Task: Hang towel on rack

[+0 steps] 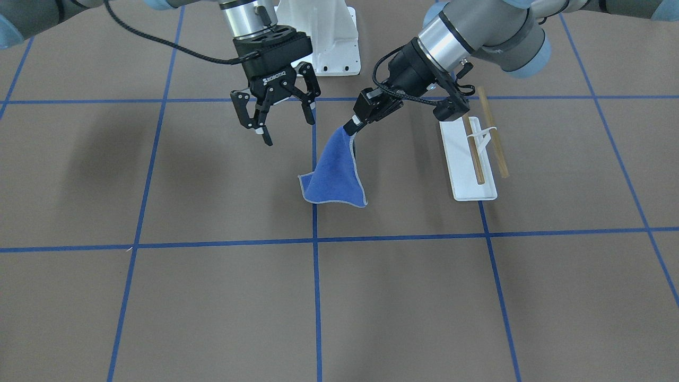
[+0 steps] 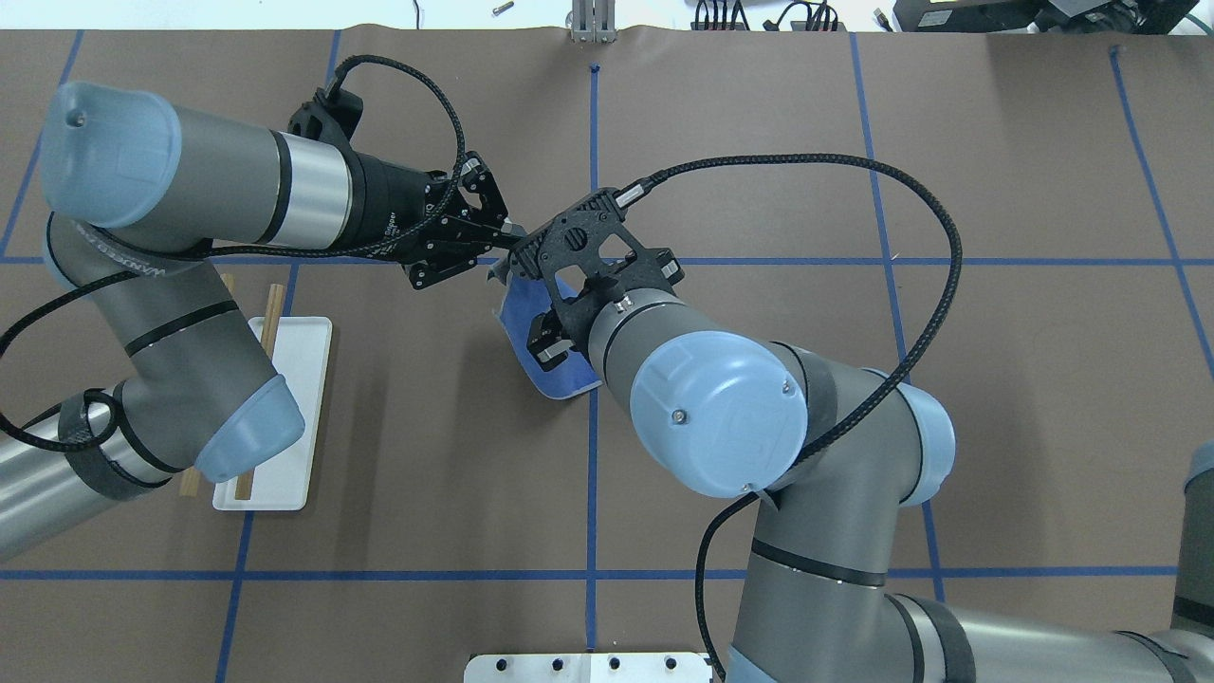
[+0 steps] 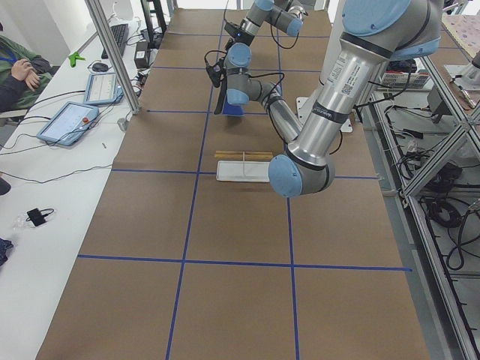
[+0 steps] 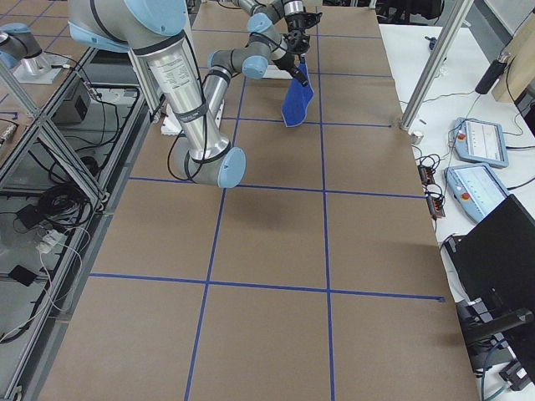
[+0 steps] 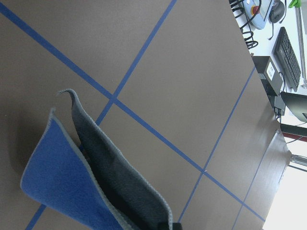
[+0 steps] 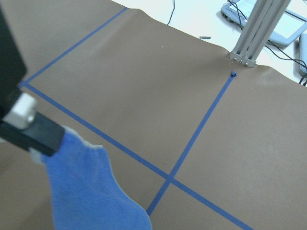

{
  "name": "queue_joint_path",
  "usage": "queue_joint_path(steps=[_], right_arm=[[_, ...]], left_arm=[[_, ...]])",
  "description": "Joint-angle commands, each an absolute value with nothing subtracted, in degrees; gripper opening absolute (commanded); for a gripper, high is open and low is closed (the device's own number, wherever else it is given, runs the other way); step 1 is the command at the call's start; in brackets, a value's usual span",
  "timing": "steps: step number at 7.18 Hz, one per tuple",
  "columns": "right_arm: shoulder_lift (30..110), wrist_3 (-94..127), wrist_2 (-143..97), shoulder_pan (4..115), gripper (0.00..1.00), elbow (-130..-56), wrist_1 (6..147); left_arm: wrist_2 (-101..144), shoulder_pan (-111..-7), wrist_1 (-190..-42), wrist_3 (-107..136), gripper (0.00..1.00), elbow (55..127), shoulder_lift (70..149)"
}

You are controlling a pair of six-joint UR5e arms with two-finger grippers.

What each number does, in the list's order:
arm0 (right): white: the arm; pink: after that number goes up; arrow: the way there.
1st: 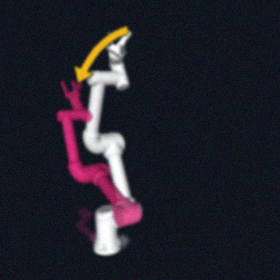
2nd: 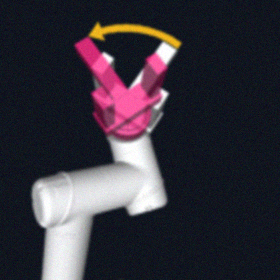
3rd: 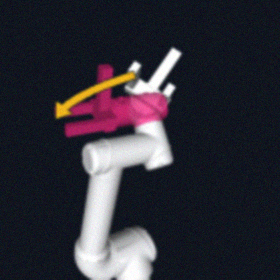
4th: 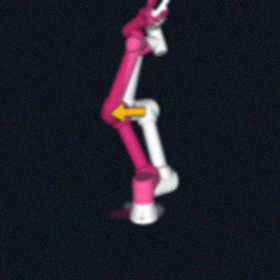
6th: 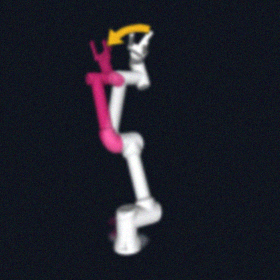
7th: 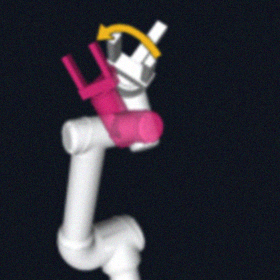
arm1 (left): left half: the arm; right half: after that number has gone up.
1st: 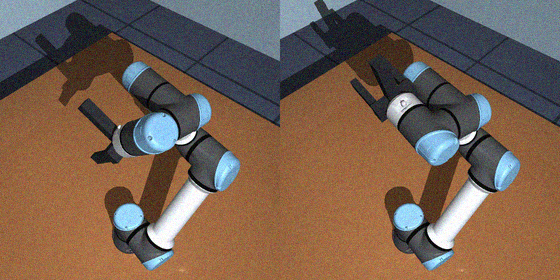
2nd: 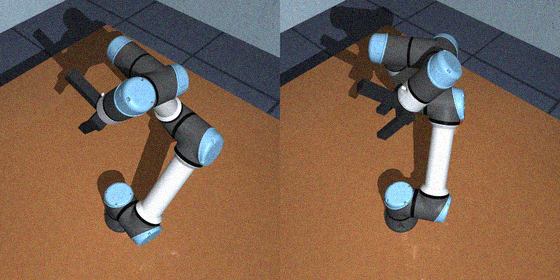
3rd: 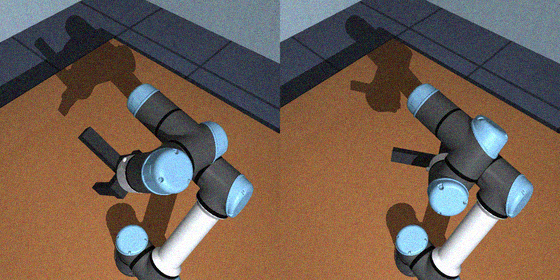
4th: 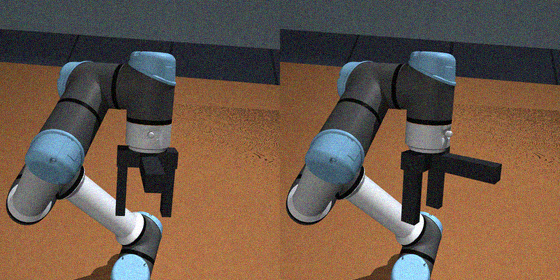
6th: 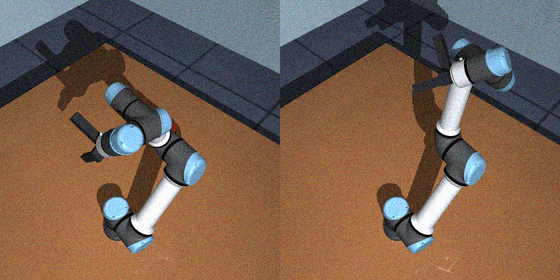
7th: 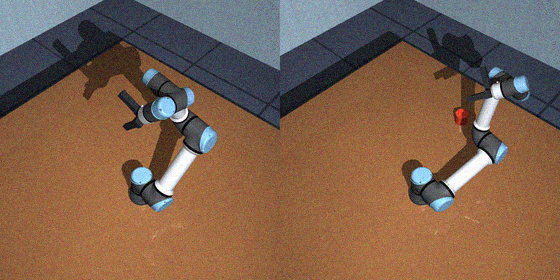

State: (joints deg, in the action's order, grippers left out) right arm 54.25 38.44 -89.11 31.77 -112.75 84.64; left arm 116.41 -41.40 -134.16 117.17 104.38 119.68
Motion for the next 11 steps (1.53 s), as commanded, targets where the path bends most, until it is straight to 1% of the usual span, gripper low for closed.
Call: queue_joint_path(steps=[1, 2, 4, 5, 6, 8, 10, 11], right_arm=[[56.34, 36.40, -103.82, 43.72, 1.00, -110.32, 84.46], [56.42, 35.43, -107.98, 47.42, 1.00, -109.69, 84.55], [56.43, 34.63, -112.30, 51.48, 1.00, -109.07, 84.55], [56.60, 33.24, -118.15, 56.12, 1.00, -107.42, 84.55], [56.86, 28.18, -127.44, 61.12, 1.00, -103.57, 84.64], [61.07, 18.95, -129.54, 66.76, 1.00, -101.27, 84.64], [65.28, 7.87, -132.96, 72.74, 1.00, -96.18, 84.90], [67.30, 2.43, -135.15, 76.43, 1.00, -93.72, 84.82]], left_arm=[[119.59, -42.44, -133.95, 109.50, 0.00, 107.73, 116.39], [121.45, -42.89, -134.03, 104.12, 0.00, 110.19, 113.84], [130.20, -49.10, -133.86, 87.72, 0.00, 110.22, 113.73], [134.52, -52.44, -133.42, 80.67, 0.00, 109.34, 113.47], [137.87, -54.91, -132.90, 72.16, 0.00, 108.90, 112.60], [138.60, -55.72, -132.80, 61.30, 0.00, 108.98, 106.56], [138.78, -56.51, -133.15, 53.04, 0.00, 109.42, 100.66], [140.95, -57.91, -133.15, 50.30, 0.00, 109.08, 99.94]])
